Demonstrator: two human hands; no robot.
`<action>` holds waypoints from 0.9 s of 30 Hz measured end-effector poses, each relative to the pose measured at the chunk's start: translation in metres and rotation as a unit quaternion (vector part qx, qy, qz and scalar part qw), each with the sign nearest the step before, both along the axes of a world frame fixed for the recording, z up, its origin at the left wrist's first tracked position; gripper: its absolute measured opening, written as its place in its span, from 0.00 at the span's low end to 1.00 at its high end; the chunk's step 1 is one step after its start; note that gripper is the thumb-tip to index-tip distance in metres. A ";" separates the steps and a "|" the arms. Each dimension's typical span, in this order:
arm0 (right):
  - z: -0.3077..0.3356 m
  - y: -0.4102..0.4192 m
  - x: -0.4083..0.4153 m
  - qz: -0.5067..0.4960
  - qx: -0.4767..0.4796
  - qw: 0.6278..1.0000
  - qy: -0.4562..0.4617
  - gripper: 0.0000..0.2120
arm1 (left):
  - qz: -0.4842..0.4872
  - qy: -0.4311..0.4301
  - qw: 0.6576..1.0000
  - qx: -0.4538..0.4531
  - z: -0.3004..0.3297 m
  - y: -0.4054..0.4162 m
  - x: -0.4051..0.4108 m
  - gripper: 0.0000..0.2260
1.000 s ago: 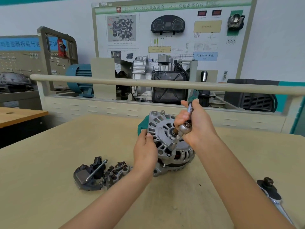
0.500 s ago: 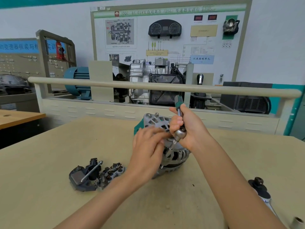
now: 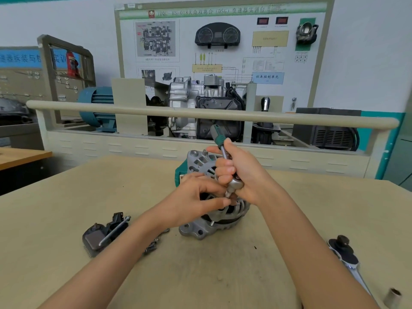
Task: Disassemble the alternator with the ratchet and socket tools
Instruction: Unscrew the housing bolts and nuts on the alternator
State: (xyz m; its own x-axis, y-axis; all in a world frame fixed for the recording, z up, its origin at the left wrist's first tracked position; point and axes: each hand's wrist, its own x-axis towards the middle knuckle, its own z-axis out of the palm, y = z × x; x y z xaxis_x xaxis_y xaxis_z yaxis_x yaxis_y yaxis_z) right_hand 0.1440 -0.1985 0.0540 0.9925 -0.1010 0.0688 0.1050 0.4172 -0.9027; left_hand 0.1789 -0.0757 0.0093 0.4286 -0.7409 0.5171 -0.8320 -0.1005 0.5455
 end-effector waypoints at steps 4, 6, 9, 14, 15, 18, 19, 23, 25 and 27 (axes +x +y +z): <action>0.000 0.002 -0.002 0.019 -0.026 0.999 -0.006 0.19 | 0.004 0.011 1.000 -0.021 -0.002 -0.001 0.001 0.12; -0.002 0.009 0.000 -0.061 -0.020 0.998 -0.017 0.17 | 0.013 0.003 1.000 -0.028 -0.007 0.000 0.003 0.10; -0.006 0.019 0.002 -0.252 0.066 0.964 -0.050 0.17 | 0.047 -0.038 0.998 -0.008 -0.012 0.000 0.008 0.08; -0.009 0.018 0.005 -0.291 0.170 0.939 -0.063 0.17 | 0.071 -0.071 0.995 -0.011 -0.015 -0.001 0.007 0.09; -0.007 0.015 0.005 -0.250 0.172 0.952 -0.046 0.16 | 0.071 -0.065 0.995 -0.019 -0.015 -0.002 0.006 0.09; -0.003 0.003 0.001 -0.086 0.140 0.986 0.013 0.18 | 0.100 -0.084 0.991 -0.036 -0.017 -0.007 0.005 0.12; -0.002 0.000 0.001 -0.046 0.113 0.992 0.020 0.18 | 0.111 -0.098 0.988 -0.034 -0.018 -0.008 0.004 0.13; 0.001 -0.002 0.002 0.058 -0.007 0.998 0.028 0.20 | 0.087 -0.083 0.992 -0.031 -0.017 -0.004 0.004 0.04; 0.003 -0.002 0.002 0.118 -0.030 0.992 0.036 0.20 | 0.074 -0.073 0.994 -0.031 -0.017 -0.003 0.006 0.04; 0.004 -0.005 0.004 0.176 -0.048 0.982 0.041 0.20 | 0.061 -0.063 0.996 -0.024 -0.016 -0.002 0.008 0.05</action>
